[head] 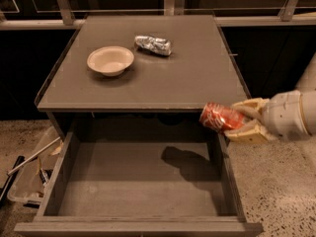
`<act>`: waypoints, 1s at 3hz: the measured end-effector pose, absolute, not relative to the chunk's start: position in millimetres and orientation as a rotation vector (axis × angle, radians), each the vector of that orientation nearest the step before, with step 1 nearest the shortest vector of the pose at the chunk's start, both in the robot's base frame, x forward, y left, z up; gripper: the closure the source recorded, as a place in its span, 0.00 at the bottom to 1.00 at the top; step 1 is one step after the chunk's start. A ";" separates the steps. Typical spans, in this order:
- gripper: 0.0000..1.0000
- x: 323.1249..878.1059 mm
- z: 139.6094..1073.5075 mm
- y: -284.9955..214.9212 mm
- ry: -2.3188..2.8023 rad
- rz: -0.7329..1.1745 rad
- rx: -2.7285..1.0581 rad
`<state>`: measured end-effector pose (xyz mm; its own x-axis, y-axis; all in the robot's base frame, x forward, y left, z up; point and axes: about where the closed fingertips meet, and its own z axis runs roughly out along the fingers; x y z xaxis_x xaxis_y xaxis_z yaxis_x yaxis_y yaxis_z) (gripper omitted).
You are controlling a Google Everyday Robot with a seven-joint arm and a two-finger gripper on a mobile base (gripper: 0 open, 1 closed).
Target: Place coke can into top drawer
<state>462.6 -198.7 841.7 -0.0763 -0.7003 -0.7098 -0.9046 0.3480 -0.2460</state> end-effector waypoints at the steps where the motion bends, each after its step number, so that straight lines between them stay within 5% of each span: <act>1: 1.00 444.9 796.8 -190.4 1.857 0.367 -1.412; 3: 1.00 440.6 744.8 -177.3 1.864 0.421 -1.426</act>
Offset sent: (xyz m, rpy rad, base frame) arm -0.0253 0.0334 -0.1563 0.0424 0.1109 0.0520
